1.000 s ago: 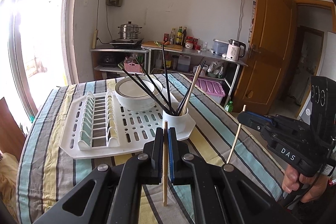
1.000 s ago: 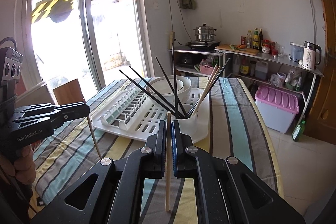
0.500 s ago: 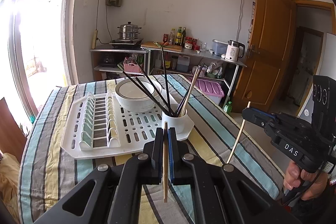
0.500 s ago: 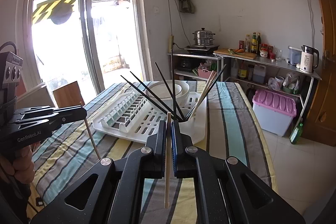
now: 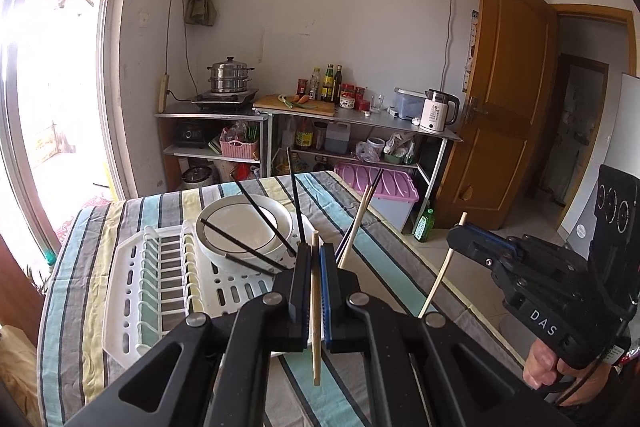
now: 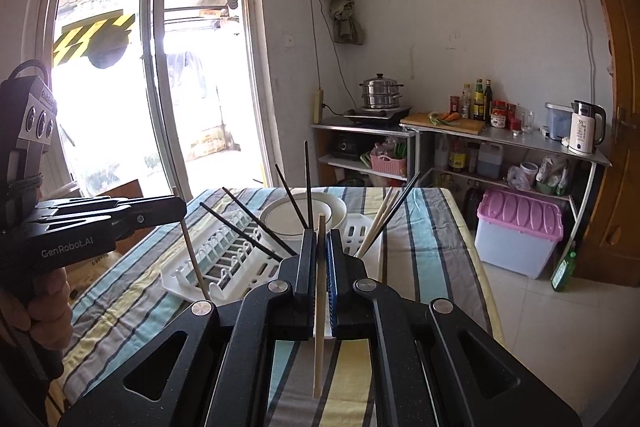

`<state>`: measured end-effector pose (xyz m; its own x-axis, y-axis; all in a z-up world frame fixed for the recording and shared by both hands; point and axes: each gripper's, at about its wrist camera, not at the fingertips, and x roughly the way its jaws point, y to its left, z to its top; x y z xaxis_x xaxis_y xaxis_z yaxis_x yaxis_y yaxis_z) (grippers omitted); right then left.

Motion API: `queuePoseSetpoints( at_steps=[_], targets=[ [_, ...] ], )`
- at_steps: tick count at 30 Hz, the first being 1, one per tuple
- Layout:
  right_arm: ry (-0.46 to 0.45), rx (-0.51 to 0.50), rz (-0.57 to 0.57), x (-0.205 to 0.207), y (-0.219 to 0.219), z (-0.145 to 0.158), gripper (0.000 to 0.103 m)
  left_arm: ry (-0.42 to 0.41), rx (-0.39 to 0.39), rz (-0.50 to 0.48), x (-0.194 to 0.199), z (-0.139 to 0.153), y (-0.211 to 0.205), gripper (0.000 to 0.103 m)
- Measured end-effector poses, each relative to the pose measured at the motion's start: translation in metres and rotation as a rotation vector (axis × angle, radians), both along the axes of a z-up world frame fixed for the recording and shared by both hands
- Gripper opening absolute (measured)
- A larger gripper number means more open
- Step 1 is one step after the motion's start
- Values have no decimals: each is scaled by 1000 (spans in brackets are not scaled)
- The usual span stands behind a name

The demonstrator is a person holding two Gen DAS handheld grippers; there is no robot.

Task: Organize utensils
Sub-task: 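Lift both wooden chopsticks and carry them over the white cup, then lower both wooden chopsticks into the white cup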

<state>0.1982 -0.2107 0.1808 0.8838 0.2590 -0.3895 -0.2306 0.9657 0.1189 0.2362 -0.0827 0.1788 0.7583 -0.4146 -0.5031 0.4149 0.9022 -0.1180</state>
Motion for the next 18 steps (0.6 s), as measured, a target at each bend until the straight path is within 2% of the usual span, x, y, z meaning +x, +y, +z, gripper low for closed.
queuePoseSetpoints(
  at_steps=[11, 18],
  targets=[
    [-62, 32, -17, 46, -4, 27, 5, -39, -45, -28, 54, 25, -18, 4],
    [-75, 47, -19, 70, -5, 29, 5, -37, -62, -24, 83, 24, -23, 4]
  ],
)
